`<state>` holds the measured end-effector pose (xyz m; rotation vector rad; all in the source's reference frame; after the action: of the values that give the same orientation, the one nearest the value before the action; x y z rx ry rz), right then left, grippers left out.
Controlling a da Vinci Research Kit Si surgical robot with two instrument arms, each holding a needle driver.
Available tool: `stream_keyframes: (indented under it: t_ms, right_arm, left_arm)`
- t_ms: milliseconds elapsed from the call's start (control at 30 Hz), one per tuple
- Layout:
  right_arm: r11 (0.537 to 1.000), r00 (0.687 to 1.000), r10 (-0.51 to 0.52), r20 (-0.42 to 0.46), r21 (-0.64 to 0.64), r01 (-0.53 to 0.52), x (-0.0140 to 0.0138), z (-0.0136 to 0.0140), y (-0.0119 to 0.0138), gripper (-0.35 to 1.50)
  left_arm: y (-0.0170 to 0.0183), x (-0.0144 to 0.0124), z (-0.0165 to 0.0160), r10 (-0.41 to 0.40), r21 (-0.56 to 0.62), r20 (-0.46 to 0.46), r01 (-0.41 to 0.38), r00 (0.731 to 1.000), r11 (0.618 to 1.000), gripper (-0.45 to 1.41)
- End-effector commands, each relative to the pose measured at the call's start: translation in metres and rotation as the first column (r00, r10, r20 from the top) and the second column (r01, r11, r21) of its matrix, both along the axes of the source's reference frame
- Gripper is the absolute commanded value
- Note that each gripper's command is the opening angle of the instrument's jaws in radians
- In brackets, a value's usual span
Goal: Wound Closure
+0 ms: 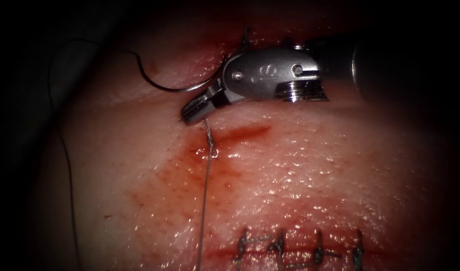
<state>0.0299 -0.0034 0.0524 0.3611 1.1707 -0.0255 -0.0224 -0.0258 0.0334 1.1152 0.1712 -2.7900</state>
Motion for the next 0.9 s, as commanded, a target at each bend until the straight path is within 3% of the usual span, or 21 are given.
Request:
stream_keyframes:
  t_ms: [33,133,333,467,500,567,600,900]
  right_arm:
    - [1.000,1.000,0.018,-0.015,0.008,-0.018,0.0009,0.0004,0.0002,1.01]
    - [0.997,0.995,0.074,-0.061,0.030,-0.072,0.0004,0.0002,0.0013,1.18]
    - [0.979,0.976,0.197,-0.094,0.065,-0.192,-0.0026,-0.0010,0.0033,1.16]
    - [0.961,0.952,0.277,-0.127,0.060,-0.271,-0.0048,-0.0016,0.0026,0.69]
    - [0.961,0.951,0.277,-0.136,0.057,-0.271,-0.0051,-0.0016,0.0021,0.41]
    - [0.961,0.949,0.276,-0.154,0.061,-0.270,-0.0053,-0.0014,0.0012,0.07]
    - [0.961,0.944,0.277,-0.179,0.062,-0.271,-0.0051,-0.0011,0.0002,-0.30]
    - [0.957,0.921,0.290,-0.258,0.067,-0.283,-0.0022,0.0002,-0.0018,-0.35]
  left_arm:
    - [0.0005,-0.0005,0.0001,-0.013,-0.016,-0.001,0.013,1.000,1.000,-0.45]
    - [0.0031,-0.0002,-0.0012,-0.025,-0.045,0.009,0.025,1.000,0.999,-0.45]
    - [0.0093,0.0010,-0.0026,-0.081,-0.152,-0.007,0.079,0.997,0.985,-0.45]
    - [0.0132,0.0021,-0.0026,-0.120,-0.216,-0.031,0.110,0.992,0.970,-0.45]
    - [0.0138,0.0023,-0.0025,-0.123,-0.225,-0.036,0.112,0.992,0.968,-0.45]
    - [0.0152,0.0026,-0.0022,-0.122,-0.228,-0.039,0.110,0.992,0.967,-0.45]
    - [0.0165,0.0027,-0.0017,-0.132,-0.226,-0.038,0.120,0.991,0.967,-0.45]
    - [0.0210,0.0038,0.0014,-0.141,-0.213,-0.051,0.127,0.989,0.969,-0.45]
